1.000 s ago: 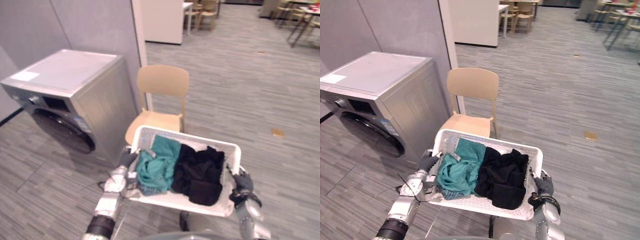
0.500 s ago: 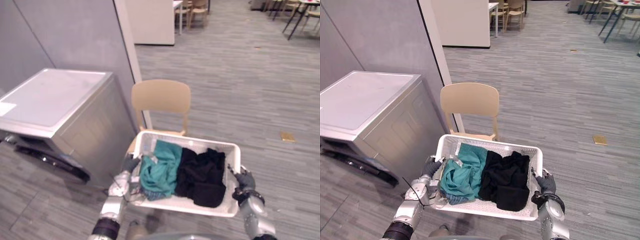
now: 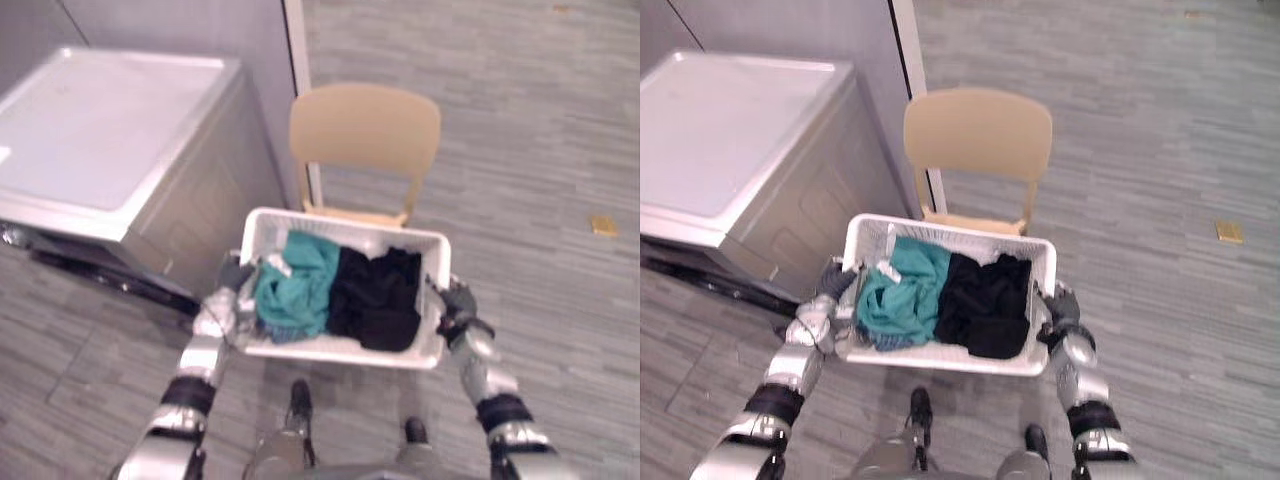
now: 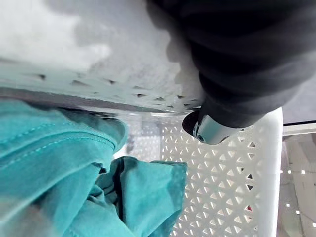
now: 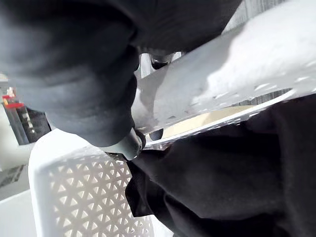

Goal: Pick up the laundry basket with both hands and put the clothes into the washing machine.

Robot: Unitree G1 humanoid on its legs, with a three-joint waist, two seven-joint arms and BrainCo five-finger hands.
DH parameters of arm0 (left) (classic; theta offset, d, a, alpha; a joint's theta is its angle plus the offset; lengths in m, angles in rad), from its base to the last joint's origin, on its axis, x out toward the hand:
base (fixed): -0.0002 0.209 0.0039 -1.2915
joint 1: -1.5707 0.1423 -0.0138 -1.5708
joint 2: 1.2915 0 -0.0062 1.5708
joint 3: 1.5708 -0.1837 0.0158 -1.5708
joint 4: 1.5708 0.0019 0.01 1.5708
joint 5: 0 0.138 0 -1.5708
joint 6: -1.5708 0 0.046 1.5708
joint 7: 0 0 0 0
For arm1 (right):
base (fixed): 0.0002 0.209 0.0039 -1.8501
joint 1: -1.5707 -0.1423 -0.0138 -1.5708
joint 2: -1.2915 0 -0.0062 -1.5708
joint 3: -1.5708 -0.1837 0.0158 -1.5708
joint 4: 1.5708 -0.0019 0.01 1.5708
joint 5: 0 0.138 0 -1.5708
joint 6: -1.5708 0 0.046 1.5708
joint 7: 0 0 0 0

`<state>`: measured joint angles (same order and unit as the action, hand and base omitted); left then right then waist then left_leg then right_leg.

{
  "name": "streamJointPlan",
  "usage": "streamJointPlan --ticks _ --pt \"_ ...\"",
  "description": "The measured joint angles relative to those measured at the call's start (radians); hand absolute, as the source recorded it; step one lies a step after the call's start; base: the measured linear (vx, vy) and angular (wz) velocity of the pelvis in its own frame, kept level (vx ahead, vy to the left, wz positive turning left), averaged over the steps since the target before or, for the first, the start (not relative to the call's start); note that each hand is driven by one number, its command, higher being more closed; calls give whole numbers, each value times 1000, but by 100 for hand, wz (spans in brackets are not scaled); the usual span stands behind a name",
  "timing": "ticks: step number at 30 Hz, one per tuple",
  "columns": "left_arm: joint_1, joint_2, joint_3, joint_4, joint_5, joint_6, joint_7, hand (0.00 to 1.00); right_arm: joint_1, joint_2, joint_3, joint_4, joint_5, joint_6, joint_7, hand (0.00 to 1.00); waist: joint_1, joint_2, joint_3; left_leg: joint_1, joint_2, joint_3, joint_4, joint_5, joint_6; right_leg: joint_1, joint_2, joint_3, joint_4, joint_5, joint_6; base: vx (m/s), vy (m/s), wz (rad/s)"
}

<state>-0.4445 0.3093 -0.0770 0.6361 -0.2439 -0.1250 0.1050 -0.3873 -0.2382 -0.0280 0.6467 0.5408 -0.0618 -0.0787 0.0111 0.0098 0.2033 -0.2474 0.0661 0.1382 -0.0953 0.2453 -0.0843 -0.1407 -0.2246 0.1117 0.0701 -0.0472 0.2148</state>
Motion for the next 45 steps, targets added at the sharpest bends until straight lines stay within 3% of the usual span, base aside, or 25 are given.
streamJointPlan --ticks 4,8,13,17,26,38,45 --pt "-245 56 -50 182 -27 1 6 100 -221 -56 38 127 27 0 -19 100 -2 -4 111 -66 27 0 1 39 -6 -81 31 4 35 23 -1 -200 -22 -5" --pt "-437 97 -73 286 -60 4 8 100 -390 -63 38 209 57 0 -51 100 8 -24 174 -131 55 20 1 66 -13 -159 49 15 49 50 -1 -113 -39 -14" --pt "-595 128 -70 357 -92 13 31 100 -536 -76 58 241 90 1 -92 100 29 -30 183 -196 70 61 1 74 -8 -239 57 34 40 76 -1 -22 -42 -23" --pt "-740 144 -69 404 -97 28 33 100 -627 -101 56 242 98 -1 -104 100 29 -43 190 -254 100 63 1 88 -10 -281 77 24 12 100 -10 33 -64 -13" --pt "-800 123 -24 435 -93 56 43 100 -707 -123 69 273 98 0 -137 100 23 -55 197 -308 145 79 15 92 -7 -340 118 25 12 121 -23 53 -58 -15" --pt "-801 132 108 431 -97 78 26 100 -797 -149 123 271 77 -6 -132 100 27 -55 198 -424 227 106 107 55 -45 -411 176 22 -32 149 -60 -20 -35 -16" --pt "-800 135 151 427 -97 96 3 100 -805 -154 126 265 42 -25 -112 100 26 -55 198 -457 232 86 121 61 -43 -424 182 0 -32 149 -61 7 -12 2"
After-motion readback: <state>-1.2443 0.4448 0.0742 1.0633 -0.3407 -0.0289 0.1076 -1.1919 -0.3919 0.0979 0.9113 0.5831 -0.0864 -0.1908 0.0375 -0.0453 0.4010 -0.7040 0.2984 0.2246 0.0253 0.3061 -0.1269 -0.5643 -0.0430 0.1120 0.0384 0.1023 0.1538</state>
